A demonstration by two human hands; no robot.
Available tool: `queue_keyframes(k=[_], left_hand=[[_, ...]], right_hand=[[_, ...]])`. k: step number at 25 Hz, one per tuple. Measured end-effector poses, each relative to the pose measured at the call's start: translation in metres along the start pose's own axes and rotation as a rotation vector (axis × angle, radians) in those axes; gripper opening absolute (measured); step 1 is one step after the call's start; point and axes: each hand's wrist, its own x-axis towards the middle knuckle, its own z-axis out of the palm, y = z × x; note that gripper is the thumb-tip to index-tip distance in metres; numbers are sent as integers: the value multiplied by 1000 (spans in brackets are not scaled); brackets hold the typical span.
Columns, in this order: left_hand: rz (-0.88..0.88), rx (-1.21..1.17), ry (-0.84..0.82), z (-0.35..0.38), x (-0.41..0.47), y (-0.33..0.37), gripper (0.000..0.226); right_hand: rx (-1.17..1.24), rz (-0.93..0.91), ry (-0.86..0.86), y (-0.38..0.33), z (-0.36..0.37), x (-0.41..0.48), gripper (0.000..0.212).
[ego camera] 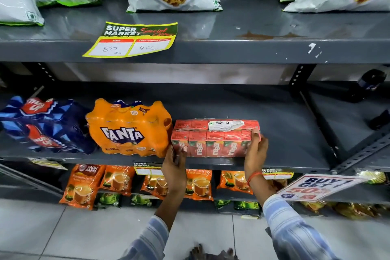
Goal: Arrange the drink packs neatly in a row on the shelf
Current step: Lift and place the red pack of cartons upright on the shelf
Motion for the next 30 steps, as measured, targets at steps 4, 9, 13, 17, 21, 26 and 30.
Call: queue_keyframes(k=[4,9,13,17,21,26,30], left_hand=[[22,7,11,-6,0,0,35],[52,18,0,-13,5,-1,31],[90,48,-19,-14,8,-2,33],[148,87,-59,-7,5,-2,34],[169,111,-108,7,-9,0,37],[199,132,-104,22,-21,6,37],[205,141,-123,31,-25,5,31]], right_hand=[[21,16,-12,-1,0,-5,35],[14,26,-14,-4,-4,-6,31],[-2,9,-11,-5,-6,-8,27],[13,12,14,-2,-18,-9,28],[23,21,47,-4,-40,-2,30],[29,17,40,-9,-58,9,31],[57,8,62,-7,-66,14,29]])
